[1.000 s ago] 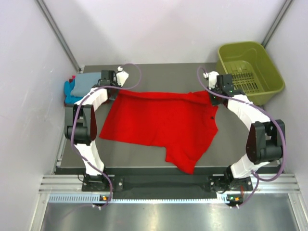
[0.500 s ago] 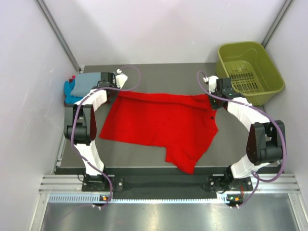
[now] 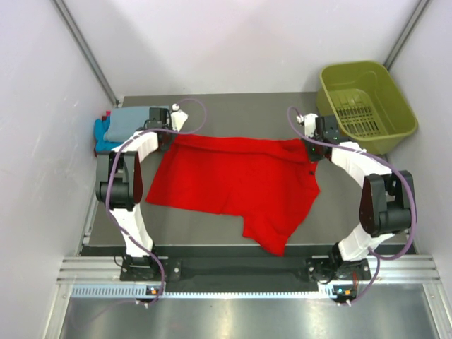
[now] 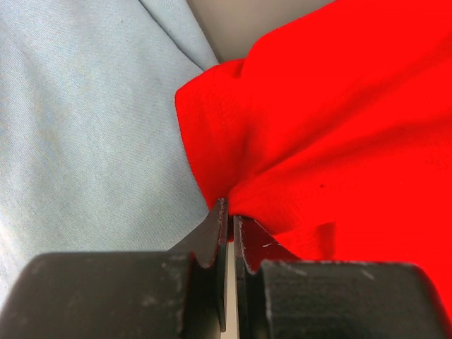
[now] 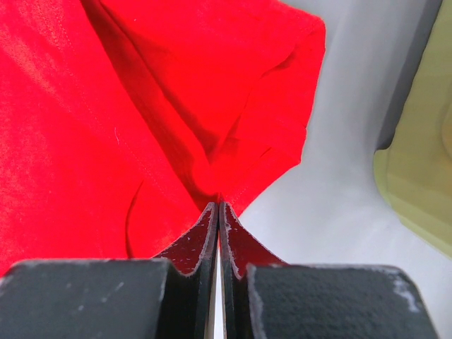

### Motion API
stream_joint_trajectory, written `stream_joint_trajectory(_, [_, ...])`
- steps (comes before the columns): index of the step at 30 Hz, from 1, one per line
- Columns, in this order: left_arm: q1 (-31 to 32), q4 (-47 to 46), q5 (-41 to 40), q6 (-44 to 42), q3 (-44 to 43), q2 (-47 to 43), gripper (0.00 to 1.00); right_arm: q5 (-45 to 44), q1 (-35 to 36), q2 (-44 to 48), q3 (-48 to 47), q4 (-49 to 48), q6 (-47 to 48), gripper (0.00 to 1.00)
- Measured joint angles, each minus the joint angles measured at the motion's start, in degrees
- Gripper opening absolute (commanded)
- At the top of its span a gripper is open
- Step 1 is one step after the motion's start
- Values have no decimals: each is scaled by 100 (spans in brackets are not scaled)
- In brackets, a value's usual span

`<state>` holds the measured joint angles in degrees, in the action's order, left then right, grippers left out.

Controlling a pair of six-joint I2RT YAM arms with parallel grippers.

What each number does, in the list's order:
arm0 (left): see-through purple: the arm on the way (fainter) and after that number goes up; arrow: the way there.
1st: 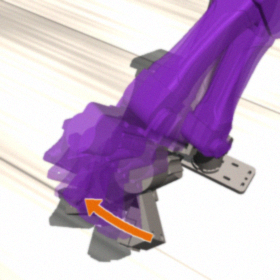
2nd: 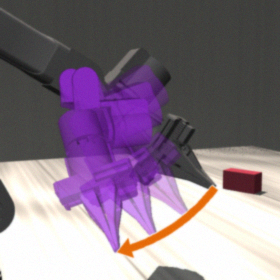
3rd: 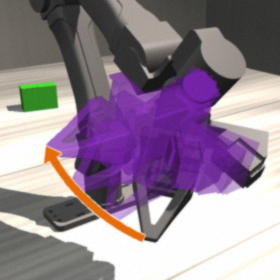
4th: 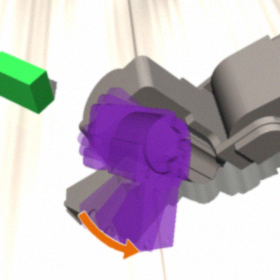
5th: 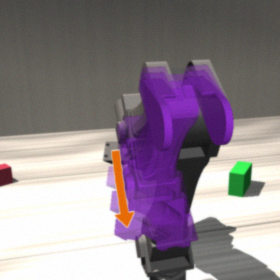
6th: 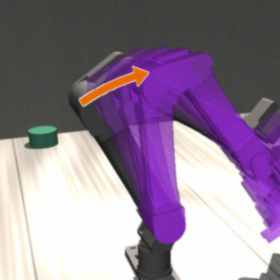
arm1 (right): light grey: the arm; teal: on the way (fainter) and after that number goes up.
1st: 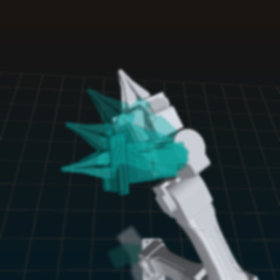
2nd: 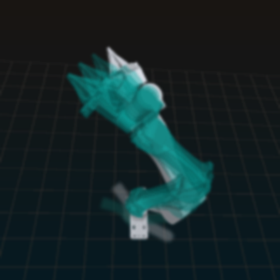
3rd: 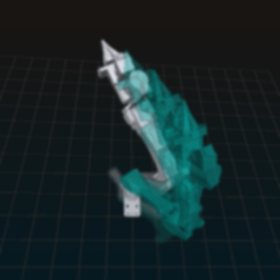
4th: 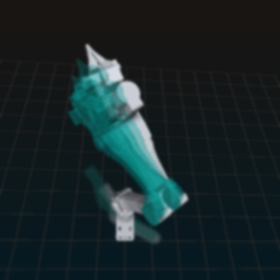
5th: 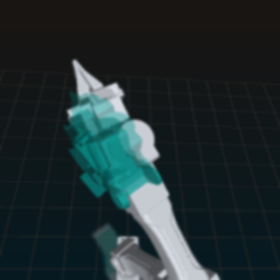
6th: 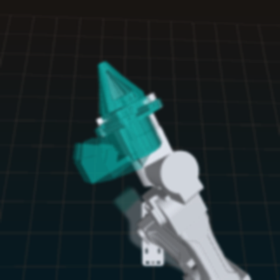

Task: Fold and stack the t-shirts
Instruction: Fold the tshirt

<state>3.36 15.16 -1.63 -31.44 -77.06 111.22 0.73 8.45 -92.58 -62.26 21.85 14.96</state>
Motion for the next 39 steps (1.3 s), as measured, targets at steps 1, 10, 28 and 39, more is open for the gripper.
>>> stream_joint_trajectory(1, [0,0,-2,2,0,2,0,-2,0,0,0,-2,0,0])
stream_joint_trajectory(10, [0,31,-22,2,-90,94,0,-22,-11,0,2,-7,28,0])
stream_joint_trajectory(28, [2,35,-74,0,-94,94,0,-24,-188,0,186,-111,98,0])
stream_joint_trajectory(39, [2,35,-96,2,-94,94,0,-22,-188,-17,186,-122,101,0])
